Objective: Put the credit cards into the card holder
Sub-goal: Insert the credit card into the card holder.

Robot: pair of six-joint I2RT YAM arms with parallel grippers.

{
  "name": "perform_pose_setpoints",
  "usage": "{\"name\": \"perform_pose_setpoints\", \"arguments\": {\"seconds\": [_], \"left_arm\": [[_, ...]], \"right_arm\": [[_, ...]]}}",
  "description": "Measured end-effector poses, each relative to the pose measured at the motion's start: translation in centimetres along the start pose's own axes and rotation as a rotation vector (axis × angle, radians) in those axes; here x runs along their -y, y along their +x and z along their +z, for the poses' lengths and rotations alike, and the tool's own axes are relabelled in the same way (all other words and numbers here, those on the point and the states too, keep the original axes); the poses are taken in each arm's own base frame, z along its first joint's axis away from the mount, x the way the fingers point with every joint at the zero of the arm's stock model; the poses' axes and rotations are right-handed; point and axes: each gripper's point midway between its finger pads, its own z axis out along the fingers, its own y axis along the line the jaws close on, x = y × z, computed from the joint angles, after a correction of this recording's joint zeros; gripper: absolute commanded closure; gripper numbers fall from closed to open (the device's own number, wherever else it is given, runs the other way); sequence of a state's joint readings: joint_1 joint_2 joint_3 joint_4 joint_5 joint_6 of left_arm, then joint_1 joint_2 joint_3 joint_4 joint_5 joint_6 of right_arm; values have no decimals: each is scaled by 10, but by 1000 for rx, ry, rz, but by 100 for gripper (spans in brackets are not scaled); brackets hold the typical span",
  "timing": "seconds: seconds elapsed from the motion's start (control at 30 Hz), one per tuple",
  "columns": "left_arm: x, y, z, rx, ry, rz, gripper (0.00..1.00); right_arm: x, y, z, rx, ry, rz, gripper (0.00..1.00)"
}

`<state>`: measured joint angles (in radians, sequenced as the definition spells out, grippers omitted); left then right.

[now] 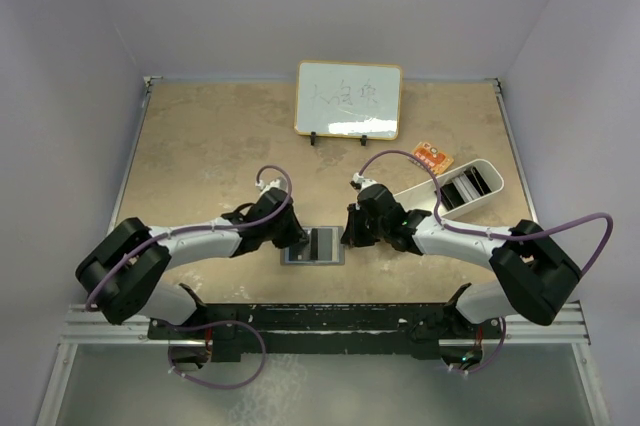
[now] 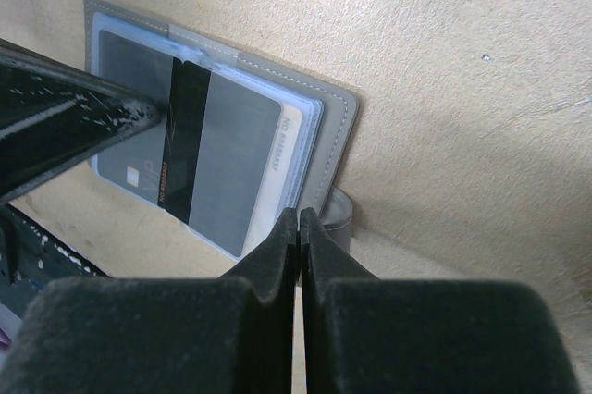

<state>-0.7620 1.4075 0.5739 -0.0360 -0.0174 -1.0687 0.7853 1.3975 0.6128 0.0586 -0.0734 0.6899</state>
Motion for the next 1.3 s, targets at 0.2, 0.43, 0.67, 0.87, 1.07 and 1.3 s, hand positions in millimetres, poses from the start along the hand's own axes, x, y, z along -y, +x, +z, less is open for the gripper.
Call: {"name": "perform_pose_setpoints", "arguments": {"seconds": [0.2,0.43,0.67,0.87,1.07,1.3], "left_arm": [[14,16,7,-46,52,6,100],[26,23,10,-64,98,-5,100],[41,19,9,-52,157,-24,100],[55,16,9,-42,214,-41,100],[53,19,17,-54,211,-50,100],[50,25,21,-71,222,-75,100]], "right_arm": [[0,0,0,1,0,0,100],[2,3,1,1,0,3,100],[4,5,2,4,-3,8,100],[2,3,0,15,-10,7,100],[3,5,1,18,-13,8,100],[4,5,1,19,-11,8,100]]}}
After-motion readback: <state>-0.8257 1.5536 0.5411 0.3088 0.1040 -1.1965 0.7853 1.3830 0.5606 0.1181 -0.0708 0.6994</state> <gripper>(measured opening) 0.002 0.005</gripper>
